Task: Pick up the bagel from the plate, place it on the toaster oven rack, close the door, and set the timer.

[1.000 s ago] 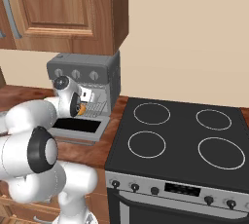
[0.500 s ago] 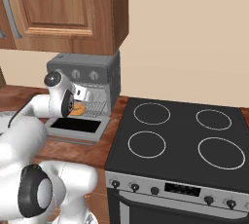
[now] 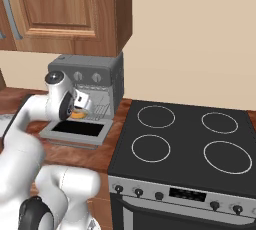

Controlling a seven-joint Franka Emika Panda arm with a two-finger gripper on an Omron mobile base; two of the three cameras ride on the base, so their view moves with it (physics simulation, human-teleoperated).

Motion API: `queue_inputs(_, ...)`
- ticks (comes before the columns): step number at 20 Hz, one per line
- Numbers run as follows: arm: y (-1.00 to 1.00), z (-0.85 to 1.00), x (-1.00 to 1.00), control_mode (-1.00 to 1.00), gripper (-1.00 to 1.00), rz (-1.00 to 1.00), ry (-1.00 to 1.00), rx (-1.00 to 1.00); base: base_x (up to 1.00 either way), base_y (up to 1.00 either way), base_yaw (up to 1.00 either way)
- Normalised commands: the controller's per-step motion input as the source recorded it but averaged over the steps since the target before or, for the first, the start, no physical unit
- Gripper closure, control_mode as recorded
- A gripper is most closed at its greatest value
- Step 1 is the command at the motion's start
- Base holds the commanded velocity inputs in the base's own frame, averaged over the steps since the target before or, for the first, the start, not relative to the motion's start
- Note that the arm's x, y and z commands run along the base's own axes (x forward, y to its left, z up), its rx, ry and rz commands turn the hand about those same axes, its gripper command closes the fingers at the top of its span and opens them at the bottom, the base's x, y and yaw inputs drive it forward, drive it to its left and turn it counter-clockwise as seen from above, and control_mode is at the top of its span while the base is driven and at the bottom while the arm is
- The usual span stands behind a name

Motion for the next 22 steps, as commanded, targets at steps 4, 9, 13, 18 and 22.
queue_inputs(4, -0.08, -0.01, 0.0, -1.0, -1.0, -0.04, 0.24, 0.0, 0.0, 0.0, 0.0)
queue_inputs(9, -0.15, -0.18, 0.0, -1.0, -1.0, -0.03, 0.04, 0.0, 0.0, 0.0, 0.0)
queue_inputs(13, -0.27, -0.35, 0.0, -1.0, -1.0, -0.02, 0.0, 0.0, 0.0, 0.0, 0.0)
queue_inputs(18, -0.33, -0.5, -0.02, -1.0, -1.0, 0.0, -0.01, 0.0, 0.0, 0.0, 0.0)
queue_inputs(22, -0.28, -0.51, 0.0, -1.0, -1.0, 0.0, 0.0, 0.0, 0.0, 0.0, 0.0)
